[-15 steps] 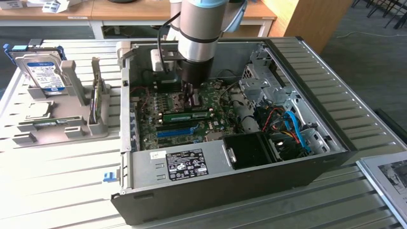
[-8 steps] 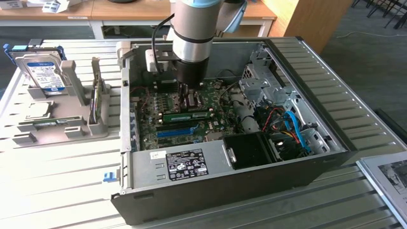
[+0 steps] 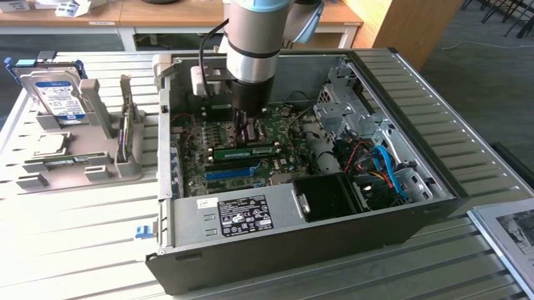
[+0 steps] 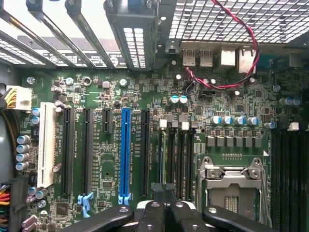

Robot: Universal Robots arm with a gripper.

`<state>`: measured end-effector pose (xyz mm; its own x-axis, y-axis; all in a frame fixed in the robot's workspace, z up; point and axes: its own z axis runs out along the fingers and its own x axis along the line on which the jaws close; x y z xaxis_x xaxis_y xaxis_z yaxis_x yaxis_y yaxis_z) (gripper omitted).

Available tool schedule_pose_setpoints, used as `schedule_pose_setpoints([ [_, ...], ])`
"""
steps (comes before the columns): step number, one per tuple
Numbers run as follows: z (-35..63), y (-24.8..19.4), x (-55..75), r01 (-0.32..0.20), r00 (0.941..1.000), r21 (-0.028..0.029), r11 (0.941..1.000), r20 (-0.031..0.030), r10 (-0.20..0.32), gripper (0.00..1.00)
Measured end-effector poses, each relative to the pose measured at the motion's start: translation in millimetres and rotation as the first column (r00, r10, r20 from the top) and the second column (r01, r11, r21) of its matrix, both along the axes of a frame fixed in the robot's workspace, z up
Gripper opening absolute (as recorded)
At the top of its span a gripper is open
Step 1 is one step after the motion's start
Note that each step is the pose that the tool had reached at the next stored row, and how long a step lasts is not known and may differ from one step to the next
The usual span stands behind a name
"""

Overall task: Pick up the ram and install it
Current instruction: 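Press down the ram until it locks into place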

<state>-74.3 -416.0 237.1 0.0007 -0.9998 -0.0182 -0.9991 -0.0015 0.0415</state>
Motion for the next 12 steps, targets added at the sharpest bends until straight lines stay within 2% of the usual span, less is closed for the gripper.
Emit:
schedule_pose_setpoints([
  [12, -5.5, -0.9, 0.0, 0.000, 1.0000, -0.0001, 1.0000, 0.0002, 0.000, 0.10],
])
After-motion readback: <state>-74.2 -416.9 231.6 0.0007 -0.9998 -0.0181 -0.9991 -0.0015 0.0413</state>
